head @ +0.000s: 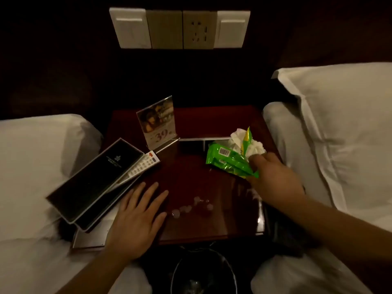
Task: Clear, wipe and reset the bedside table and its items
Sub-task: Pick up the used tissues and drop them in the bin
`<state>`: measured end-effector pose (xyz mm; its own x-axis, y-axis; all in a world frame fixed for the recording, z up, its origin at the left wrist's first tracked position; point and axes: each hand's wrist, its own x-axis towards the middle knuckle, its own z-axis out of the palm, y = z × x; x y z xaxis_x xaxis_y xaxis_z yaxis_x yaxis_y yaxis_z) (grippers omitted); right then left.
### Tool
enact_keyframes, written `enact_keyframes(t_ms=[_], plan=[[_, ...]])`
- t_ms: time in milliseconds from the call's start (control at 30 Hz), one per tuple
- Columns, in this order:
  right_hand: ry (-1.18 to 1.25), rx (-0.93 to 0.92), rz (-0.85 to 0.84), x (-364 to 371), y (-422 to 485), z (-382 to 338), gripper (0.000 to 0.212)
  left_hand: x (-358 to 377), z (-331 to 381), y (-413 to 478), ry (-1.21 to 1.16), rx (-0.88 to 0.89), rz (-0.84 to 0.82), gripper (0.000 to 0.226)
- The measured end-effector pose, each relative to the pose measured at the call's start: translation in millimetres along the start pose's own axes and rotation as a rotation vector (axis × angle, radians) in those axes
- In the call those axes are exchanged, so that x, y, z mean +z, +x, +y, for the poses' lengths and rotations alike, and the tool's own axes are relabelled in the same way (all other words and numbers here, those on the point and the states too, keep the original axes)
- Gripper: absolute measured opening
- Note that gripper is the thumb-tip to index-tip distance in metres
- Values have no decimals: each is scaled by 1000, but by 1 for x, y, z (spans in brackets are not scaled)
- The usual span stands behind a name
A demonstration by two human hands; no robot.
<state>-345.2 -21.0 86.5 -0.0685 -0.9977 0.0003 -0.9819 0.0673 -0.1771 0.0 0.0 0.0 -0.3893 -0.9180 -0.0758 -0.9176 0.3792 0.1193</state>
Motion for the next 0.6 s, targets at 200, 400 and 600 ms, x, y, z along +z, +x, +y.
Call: enact_keyframes(t_ms=[200,400,600], plan=[[-135,10,-50,24,21,3,38,12,-3,0,21,-29,74,65],[185,82,128,9,-1,2,22,10,-6,6,27,-15,84,65],[721,173,139,-1,-118,-29,25,5,-2,3,18,-27,74,65]])
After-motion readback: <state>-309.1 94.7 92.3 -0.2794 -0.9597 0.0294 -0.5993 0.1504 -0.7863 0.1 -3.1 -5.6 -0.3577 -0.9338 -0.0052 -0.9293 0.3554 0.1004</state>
